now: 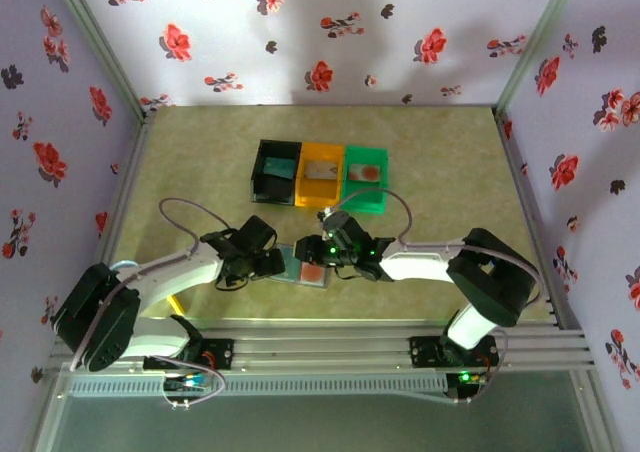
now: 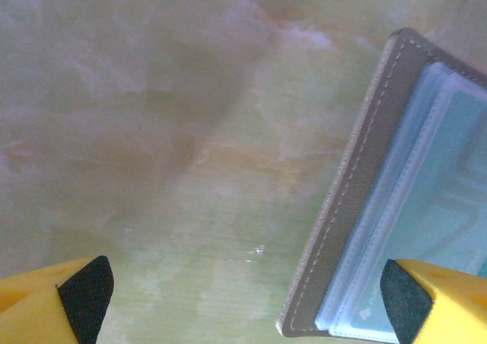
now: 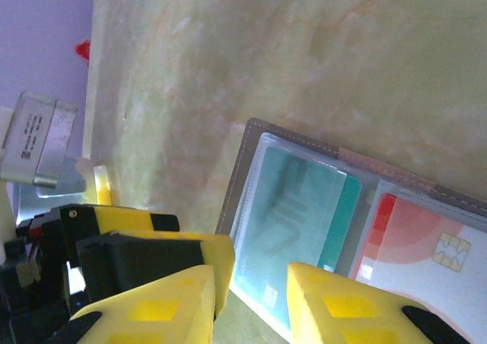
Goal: Take the credit cards out of the card holder
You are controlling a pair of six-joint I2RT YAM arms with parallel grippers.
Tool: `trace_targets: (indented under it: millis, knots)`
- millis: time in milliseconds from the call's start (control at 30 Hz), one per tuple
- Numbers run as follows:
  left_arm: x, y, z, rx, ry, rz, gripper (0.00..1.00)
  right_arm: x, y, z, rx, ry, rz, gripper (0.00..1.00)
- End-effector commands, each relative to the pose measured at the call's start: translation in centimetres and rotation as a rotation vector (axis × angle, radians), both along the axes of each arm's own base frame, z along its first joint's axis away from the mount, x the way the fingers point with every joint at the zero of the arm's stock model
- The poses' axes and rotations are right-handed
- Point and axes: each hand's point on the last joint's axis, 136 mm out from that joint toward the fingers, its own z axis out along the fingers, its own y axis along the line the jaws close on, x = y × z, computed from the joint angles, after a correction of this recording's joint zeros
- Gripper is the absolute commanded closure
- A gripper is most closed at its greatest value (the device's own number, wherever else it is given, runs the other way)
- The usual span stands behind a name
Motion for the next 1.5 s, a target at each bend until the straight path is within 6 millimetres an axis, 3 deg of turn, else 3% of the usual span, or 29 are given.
trace_targets:
  millis: [0, 233, 467, 767, 1467]
  knots:
    - [-0.7, 0.7, -0.7, 0.05, 0.038, -0.025, 0.06, 0.7, 0.2, -0.4, -0.024, 0.011, -0.053, 0.68]
    - [-1.2, 1.0, -1.7, 0.071, 0.068, -0.021, 0.06, 0.4, -0.6, -2.3, -0.146, 0.024, -0.073, 0.68]
    - [-1.7, 1.1, -2.8, 0.067, 0.091, -0.017, 0.06, -0.3, 0.7, -2.6, -0.121, 0.034, -0.037, 0.68]
    - [-2.1, 1.1, -3.7, 0.051, 0.1, -0.008, 0.06, -0.5, 0.5, -3.9, -0.131, 0.052, -0.048, 0.7]
    - [-2.4, 0.6, -4.7, 0.017, 0.113, 0.0, 0.06, -0.8, 0.9, -4.6, -0.058, 0.041, -0.042, 0.75]
